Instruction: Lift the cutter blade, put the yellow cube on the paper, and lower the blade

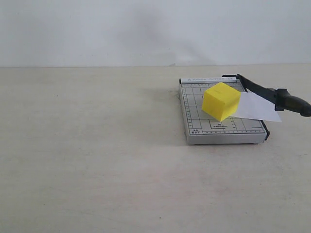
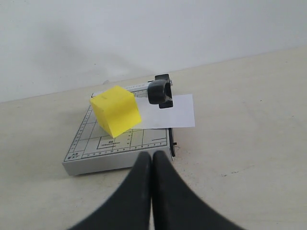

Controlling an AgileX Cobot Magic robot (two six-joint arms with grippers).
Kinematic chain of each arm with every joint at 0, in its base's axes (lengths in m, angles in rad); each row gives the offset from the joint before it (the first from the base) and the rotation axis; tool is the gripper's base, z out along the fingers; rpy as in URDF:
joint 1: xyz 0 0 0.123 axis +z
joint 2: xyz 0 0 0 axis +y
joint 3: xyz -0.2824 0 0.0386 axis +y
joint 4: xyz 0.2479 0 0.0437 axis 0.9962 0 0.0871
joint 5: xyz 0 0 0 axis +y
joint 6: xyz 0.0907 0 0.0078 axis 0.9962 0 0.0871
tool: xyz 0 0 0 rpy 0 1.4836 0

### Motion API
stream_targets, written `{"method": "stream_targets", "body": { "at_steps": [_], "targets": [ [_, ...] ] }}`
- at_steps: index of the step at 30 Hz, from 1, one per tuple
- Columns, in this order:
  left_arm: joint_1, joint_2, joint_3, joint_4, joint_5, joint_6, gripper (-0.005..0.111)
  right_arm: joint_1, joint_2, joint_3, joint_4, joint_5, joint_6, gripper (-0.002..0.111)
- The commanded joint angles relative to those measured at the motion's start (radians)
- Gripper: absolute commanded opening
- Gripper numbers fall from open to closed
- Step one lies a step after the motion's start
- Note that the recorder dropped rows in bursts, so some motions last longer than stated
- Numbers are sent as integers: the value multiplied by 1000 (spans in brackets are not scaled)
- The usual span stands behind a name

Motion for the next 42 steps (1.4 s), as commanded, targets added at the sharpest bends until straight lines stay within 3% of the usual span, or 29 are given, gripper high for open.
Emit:
{"method": "stream_targets", "body": {
  "at_steps": [1, 24, 28, 36, 42],
  "targets": [
    [3, -3, 4, -13, -2, 17, 4, 0, -5, -1, -3, -2, -2, 0],
    [3, -3, 4, -13, -2, 17, 4, 0, -5, -1, -3, -2, -2, 0],
    [3, -3, 4, -13, 0, 17, 4, 0, -5, -1, -112, -62, -150, 0],
    [3, -3, 4, -13, 9, 12, 4, 0, -5, -1, -110, -66, -160, 0],
    [3, -3, 4, -37, 9, -15, 4, 0, -5, -1, 12, -124, -113, 0]
  ]
}}
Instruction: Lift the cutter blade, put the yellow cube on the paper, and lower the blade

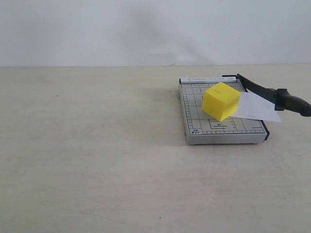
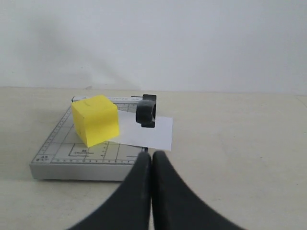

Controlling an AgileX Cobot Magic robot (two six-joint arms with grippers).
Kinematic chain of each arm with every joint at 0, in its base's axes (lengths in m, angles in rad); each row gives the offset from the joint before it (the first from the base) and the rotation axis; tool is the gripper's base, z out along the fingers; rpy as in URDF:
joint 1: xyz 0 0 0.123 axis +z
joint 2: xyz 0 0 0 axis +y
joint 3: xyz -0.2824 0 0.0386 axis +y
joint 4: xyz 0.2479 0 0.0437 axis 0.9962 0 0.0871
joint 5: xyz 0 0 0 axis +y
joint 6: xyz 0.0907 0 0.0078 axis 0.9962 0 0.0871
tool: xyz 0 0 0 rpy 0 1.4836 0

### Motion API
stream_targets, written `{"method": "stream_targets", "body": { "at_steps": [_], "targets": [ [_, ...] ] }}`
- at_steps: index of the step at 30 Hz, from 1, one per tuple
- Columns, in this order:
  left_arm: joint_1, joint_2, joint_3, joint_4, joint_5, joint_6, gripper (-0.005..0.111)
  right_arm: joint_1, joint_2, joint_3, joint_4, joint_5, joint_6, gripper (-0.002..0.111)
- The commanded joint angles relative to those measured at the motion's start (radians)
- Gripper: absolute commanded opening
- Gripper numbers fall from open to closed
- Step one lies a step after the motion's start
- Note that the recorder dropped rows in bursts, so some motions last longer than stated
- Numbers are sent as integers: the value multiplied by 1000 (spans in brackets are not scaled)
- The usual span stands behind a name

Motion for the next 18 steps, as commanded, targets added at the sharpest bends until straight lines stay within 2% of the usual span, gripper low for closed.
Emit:
{"method": "stream_targets", "body": {
  "at_steps": [1, 5, 7, 18],
  "targets": [
    [3, -3, 4, -69, 5, -15, 4, 0, -5, -1, 99, -65, 47, 0],
    [3, -3, 4, -260, 5, -22, 4, 0, -5, -1, 148, -129, 65, 0],
    [3, -3, 4, -310, 5, -22, 4, 0, -5, -1, 191, -139, 67, 0],
    [3, -3, 4, -314, 0, -22, 4, 0, -5, -1, 227, -170, 69, 0]
  ]
}}
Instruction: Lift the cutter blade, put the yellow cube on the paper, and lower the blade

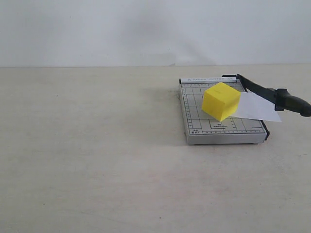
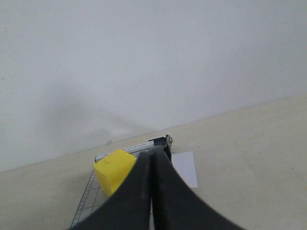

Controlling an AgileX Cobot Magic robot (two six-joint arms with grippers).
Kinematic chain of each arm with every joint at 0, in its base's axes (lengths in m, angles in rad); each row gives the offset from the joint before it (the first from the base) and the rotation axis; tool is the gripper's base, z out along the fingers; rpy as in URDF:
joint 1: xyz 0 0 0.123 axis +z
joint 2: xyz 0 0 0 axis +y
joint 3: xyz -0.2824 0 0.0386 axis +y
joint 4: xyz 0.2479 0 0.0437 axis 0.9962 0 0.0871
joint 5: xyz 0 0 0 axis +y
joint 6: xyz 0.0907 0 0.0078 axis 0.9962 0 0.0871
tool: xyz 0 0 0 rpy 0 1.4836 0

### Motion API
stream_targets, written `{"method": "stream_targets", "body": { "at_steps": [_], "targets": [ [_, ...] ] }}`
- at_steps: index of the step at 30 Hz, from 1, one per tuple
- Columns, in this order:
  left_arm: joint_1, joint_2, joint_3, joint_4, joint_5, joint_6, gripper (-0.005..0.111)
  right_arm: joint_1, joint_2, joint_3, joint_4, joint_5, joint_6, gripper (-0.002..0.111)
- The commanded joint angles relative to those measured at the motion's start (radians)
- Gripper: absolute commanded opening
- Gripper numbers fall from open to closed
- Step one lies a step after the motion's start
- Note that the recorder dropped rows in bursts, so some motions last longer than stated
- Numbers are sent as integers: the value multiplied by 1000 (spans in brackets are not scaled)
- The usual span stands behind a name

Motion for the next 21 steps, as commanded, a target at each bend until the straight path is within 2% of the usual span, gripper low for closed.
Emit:
{"method": "stream_targets", "body": {
  "at_steps": [1, 16, 21],
  "targets": [
    [3, -3, 4, -7, -4, -14, 4, 0, -5, -1, 3, -23, -1, 0],
    [3, -3, 4, -7, -6, -14, 4, 0, -5, -1, 4, -89, 129, 0],
    [3, -3, 4, -7, -6, -14, 4, 0, -5, -38, 4, 62, 134, 0]
  ]
}}
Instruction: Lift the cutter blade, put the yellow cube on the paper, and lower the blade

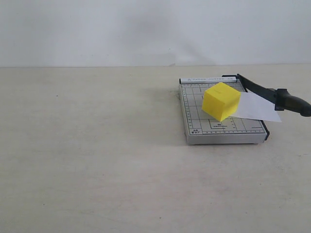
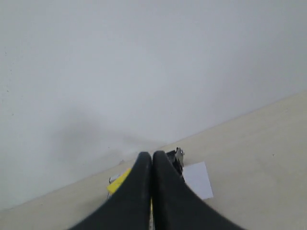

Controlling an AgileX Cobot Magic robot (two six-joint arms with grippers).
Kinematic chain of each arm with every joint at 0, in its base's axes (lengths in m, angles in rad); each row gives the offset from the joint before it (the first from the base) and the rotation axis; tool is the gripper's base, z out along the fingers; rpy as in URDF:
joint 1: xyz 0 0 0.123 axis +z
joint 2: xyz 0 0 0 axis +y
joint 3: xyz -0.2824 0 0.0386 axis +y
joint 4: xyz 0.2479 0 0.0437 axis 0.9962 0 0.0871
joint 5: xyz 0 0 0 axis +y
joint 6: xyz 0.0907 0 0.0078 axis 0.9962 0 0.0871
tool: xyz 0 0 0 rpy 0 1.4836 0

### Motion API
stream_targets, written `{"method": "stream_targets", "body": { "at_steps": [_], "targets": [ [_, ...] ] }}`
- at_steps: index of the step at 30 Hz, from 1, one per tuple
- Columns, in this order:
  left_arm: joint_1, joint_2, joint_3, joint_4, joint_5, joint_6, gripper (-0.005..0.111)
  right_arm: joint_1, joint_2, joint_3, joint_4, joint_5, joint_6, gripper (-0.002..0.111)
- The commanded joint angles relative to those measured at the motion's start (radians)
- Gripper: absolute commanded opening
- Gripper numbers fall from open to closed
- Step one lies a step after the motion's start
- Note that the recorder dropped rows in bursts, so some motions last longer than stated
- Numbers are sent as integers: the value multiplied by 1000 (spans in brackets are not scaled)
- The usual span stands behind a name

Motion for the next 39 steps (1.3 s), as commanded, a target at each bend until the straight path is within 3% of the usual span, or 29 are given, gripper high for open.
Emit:
{"method": "stream_targets", "body": {
  "at_steps": [1, 6, 9, 11, 15, 16, 22, 28, 39],
  "targets": [
    [3, -3, 4, -7, -6, -14, 4, 0, -5, -61, -3, 143, 3, 0],
    [3, -3, 4, -7, -6, -14, 4, 0, 140, -202, -16, 296, -51, 1],
    [3, -3, 4, -7, -6, -14, 4, 0, 289, -316, -45, 353, -171, 9],
    [3, -3, 4, -7, -6, -14, 4, 0, 396, -387, -82, 355, -204, 22],
    [3, -3, 4, -7, -6, -14, 4, 0, 663, -553, -206, 376, -109, 67],
    [3, -3, 4, -7, -6, -14, 4, 0, 737, -603, -228, 405, -62, 73],
    [3, -3, 4, -7, -7, -14, 4, 0, 1131, -979, -311, 815, -38, 64],
    [3, -3, 4, -7, -7, -14, 4, 0, 1347, -1283, -373, 1156, -67, 64],
    [3, -3, 4, -7, -7, -14, 4, 0, 1507, -1365, -381, 1221, -89, 64]
  ]
}}
